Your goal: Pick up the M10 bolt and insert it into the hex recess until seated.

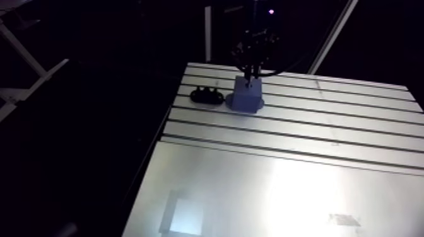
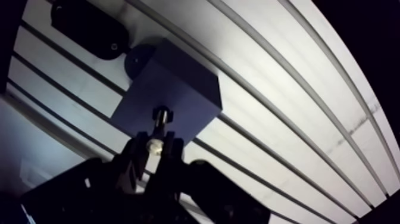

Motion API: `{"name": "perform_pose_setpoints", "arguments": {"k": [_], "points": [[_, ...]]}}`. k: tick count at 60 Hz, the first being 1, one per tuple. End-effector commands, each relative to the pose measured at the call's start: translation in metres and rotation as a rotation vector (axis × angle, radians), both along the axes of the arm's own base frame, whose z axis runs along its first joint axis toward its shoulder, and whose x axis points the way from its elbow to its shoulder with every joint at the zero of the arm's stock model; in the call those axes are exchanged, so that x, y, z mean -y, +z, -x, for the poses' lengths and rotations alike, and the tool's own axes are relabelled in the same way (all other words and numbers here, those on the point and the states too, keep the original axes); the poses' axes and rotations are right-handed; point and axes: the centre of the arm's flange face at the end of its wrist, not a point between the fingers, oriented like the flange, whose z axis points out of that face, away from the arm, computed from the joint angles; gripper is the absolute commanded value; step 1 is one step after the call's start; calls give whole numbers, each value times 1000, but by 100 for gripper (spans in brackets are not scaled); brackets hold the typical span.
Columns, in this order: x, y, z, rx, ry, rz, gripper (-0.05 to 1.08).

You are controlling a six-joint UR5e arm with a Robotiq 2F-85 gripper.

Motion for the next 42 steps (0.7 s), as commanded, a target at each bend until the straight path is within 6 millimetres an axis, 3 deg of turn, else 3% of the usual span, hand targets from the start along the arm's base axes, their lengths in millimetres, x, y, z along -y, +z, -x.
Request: {"name": "perform_pose_setpoints", "arguments": {"k": [1,42], "points": [[1,-1,0,-1,0,0,103],[3,5,3,-11,5,0,103]]}}
